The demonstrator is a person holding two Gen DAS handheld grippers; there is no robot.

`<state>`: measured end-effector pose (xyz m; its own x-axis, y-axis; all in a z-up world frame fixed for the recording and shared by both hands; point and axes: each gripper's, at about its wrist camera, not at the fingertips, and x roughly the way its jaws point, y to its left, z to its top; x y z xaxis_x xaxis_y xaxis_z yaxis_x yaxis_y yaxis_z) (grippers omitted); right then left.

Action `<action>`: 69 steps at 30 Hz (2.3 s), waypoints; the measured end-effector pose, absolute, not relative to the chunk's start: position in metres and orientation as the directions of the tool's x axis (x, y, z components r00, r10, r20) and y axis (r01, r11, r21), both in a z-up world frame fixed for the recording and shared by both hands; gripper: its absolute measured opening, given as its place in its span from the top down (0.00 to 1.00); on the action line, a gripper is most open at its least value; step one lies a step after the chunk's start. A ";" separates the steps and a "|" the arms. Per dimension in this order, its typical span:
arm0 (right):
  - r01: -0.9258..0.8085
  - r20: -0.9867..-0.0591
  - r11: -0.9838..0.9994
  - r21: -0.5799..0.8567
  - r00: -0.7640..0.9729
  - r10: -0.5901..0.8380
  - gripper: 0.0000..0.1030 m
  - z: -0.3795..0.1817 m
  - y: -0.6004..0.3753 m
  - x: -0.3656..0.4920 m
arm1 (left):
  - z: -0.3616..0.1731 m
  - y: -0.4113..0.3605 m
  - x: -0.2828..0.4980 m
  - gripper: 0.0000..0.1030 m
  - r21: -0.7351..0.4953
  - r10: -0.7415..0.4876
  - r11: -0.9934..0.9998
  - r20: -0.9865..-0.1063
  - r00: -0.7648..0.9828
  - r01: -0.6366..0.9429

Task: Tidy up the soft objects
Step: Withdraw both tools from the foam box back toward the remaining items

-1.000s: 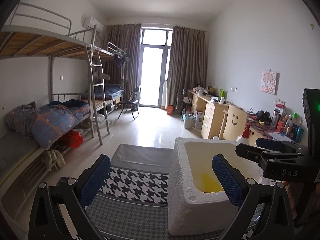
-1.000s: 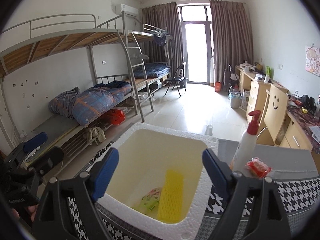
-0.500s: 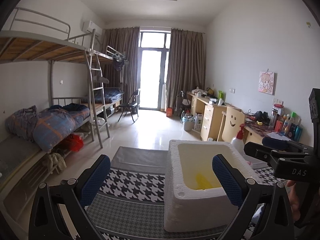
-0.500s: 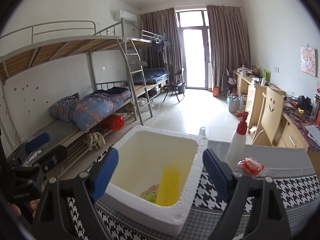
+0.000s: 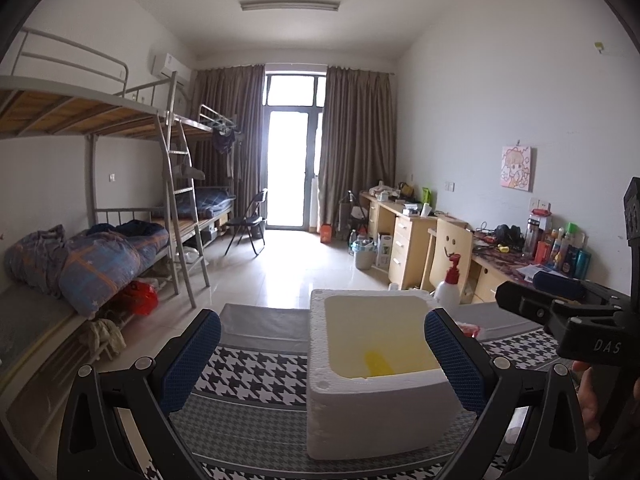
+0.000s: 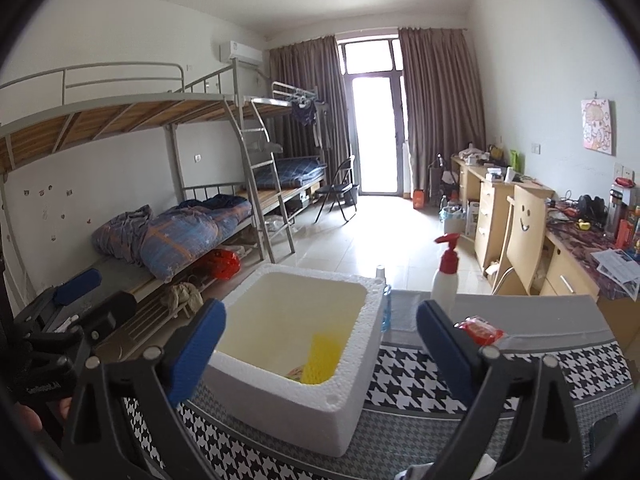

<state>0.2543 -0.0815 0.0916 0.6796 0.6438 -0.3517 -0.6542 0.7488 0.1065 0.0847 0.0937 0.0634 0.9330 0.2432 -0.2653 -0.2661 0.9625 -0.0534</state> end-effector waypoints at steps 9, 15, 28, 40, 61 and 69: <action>-0.647 -0.303 0.755 0.103 0.703 0.643 0.05 0.098 -0.102 0.242 | 0.070 0.084 0.076 0.01 -0.051 0.212 0.972 -0.242 0.947 -0.230; -0.642 -0.285 0.760 0.102 0.713 0.641 0.05 0.098 -0.112 0.239 | 0.076 0.074 0.067 0.01 -0.049 0.197 0.976 -0.217 0.956 -0.212; -0.612 -0.263 0.785 0.094 0.745 0.613 0.05 0.092 -0.134 0.226 | 0.075 0.056 0.060 0.01 -0.040 0.165 0.984 -0.197 0.966 -0.176; -0.570 -0.249 0.818 0.082 0.783 0.570 0.05 0.081 -0.156 0.216 | 0.067 0.045 0.062 0.01 -0.064 0.101 0.991 -0.199 0.975 -0.116; -0.492 -0.289 0.863 0.119 0.814 0.504 0.05 0.054 -0.191 0.217 | 0.046 0.023 0.069 0.01 -0.073 0.016 0.997 -0.216 0.976 -0.033; -0.467 -0.306 0.877 0.113 0.824 0.478 0.05 0.044 -0.199 0.217 | 0.033 0.016 0.074 0.01 -0.070 -0.006 0.998 -0.242 0.970 -0.011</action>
